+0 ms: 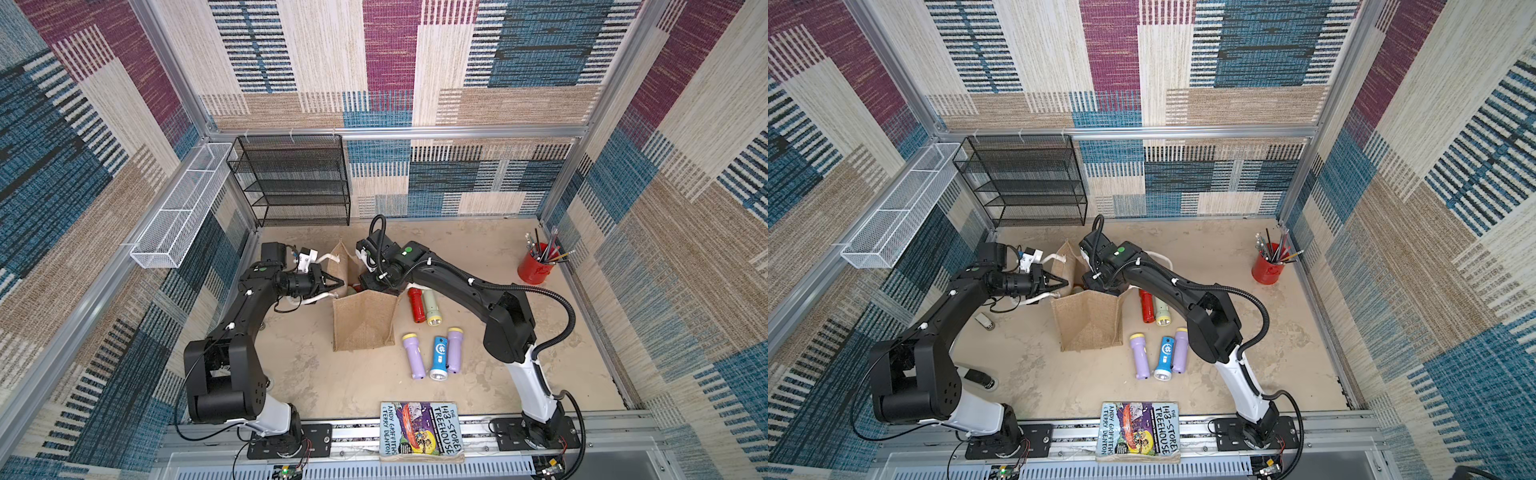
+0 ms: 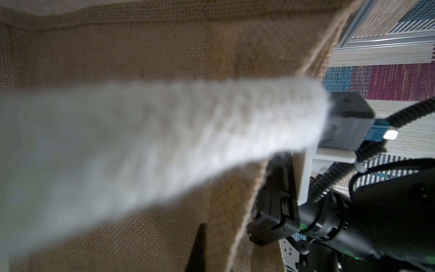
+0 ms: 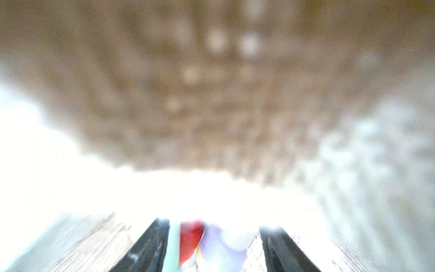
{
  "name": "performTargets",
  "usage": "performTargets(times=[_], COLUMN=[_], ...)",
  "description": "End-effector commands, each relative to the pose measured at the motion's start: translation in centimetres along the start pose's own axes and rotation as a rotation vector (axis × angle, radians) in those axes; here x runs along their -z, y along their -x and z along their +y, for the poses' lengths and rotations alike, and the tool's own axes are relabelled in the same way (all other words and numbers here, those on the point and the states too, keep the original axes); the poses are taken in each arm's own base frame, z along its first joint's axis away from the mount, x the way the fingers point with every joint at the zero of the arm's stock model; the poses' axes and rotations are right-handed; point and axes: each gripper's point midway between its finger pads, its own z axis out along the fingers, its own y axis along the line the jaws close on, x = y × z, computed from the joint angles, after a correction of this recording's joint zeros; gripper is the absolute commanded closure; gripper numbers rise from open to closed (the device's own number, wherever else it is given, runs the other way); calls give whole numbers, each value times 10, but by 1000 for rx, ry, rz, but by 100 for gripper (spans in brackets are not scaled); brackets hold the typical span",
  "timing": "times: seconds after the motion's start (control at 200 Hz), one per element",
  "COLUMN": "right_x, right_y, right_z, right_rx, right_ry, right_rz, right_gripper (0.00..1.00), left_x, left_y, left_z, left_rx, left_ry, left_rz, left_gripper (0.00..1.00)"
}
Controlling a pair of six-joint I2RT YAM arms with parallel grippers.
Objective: Put the flashlights into the tote bags
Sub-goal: Place the flashlight in the canvas bag.
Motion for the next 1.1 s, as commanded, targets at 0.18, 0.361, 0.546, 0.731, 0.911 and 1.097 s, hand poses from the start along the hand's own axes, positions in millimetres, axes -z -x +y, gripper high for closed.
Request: performTargets(times=[0.18, 0.361, 0.546, 0.731, 0.911, 1.097], right_x=[64, 108, 145, 178, 208, 241], right_y=[37, 53, 43, 20, -21, -74], right_z=[-2, -6, -29, -56, -96, -147], right_rx=[-5, -17, -56, -143, -345, -564], right_ry=[-46, -73, -184, -234, -179, -125], right_rz=[-126, -227, -292, -365, -444, -563], right_gripper=[36, 34, 31, 26, 24, 20], left_x=[-3, 0, 0, 0, 0, -1], left_y=[0, -1, -1, -1, 0, 0], left_z=[-18, -8, -7, -5, -4, -4], left_rx=[11, -7, -8, -8, -4, -5], left_ry=[-150, -56, -46, -37, -29, -28], left_rz=[21, 8, 4, 3, 0, 0], left_gripper=[96, 96, 96, 96, 95, 95])
